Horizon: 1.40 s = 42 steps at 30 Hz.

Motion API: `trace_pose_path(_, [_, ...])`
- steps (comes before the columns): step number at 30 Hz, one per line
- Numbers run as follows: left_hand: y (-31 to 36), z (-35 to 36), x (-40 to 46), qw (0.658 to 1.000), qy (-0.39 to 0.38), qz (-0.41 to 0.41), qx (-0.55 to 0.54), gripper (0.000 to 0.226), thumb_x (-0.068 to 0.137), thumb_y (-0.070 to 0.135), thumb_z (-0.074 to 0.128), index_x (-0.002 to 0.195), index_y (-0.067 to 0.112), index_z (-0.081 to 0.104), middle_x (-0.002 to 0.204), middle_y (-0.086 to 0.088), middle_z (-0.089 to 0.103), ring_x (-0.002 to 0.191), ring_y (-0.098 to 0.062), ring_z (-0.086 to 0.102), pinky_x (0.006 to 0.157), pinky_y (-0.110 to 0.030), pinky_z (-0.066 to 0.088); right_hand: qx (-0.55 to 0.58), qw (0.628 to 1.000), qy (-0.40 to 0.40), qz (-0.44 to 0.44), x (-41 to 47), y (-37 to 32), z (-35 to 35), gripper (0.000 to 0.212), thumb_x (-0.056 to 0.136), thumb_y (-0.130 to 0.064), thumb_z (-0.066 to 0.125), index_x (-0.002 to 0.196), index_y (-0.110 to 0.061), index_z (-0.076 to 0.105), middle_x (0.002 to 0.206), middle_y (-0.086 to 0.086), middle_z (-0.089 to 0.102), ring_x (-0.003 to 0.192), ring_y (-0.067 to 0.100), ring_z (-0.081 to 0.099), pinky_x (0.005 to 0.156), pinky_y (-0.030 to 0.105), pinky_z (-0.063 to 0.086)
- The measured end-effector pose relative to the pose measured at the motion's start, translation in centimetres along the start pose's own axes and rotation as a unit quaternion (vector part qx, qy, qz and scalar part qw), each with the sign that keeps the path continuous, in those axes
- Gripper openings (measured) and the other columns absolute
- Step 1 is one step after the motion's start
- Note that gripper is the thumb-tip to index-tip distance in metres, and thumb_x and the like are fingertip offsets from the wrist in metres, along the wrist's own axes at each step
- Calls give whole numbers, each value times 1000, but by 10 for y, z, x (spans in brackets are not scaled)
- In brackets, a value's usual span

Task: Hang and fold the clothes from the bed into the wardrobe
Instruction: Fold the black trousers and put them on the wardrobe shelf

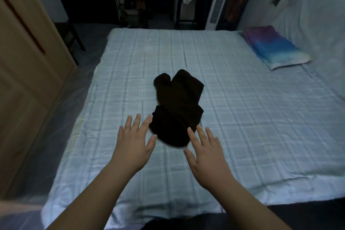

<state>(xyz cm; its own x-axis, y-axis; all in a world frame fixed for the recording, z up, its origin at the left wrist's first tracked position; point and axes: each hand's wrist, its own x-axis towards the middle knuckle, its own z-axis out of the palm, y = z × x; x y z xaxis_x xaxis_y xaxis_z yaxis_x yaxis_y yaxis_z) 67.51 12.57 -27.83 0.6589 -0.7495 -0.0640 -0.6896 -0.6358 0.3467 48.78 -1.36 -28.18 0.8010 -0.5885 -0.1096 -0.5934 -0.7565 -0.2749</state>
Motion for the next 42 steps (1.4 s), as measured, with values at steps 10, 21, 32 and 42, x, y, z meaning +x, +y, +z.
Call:
trace_pose_path(10, [-50, 56, 130, 997, -78, 4, -7, 80, 83, 67, 0, 157, 35, 0, 166, -4, 4, 153, -28, -1, 123, -45, 9, 32, 998, -40, 35, 137, -5, 40, 72, 90, -64, 4, 158, -39, 1, 166, -8, -3, 153, 16, -9, 122, 37, 1])
trace_pose_path(21, [-134, 183, 231, 990, -100, -92, -46, 77, 89, 55, 22, 157, 18, 17, 163, -13, 17, 151, -35, 10, 122, -47, 16, 6, 992, -127, -6, 279, 24, 157, 71, 100, -50, 40, 159, -33, 4, 167, 0, 1, 153, 23, -3, 124, 43, 6])
trace_pose_path(32, [-125, 330, 290, 920, -125, -258, -266, 67, 93, 31, 61, 148, 8, 31, 142, -13, 43, 122, -24, 51, 99, -31, 45, -130, 973, -190, -23, 348, 84, 284, 88, 92, -53, 51, 156, -39, -8, 167, -3, -2, 153, 24, -8, 113, 70, 13])
trace_pose_path(42, [-97, 284, 297, 850, -108, -272, -437, 6, 86, 9, 61, 86, 13, 57, 73, 4, 61, 65, -5, 57, 56, -19, 44, 23, 969, -230, 92, 372, 79, 246, 86, 86, -44, 50, 156, -34, 1, 147, 0, 40, 137, 28, 32, 112, 63, 25])
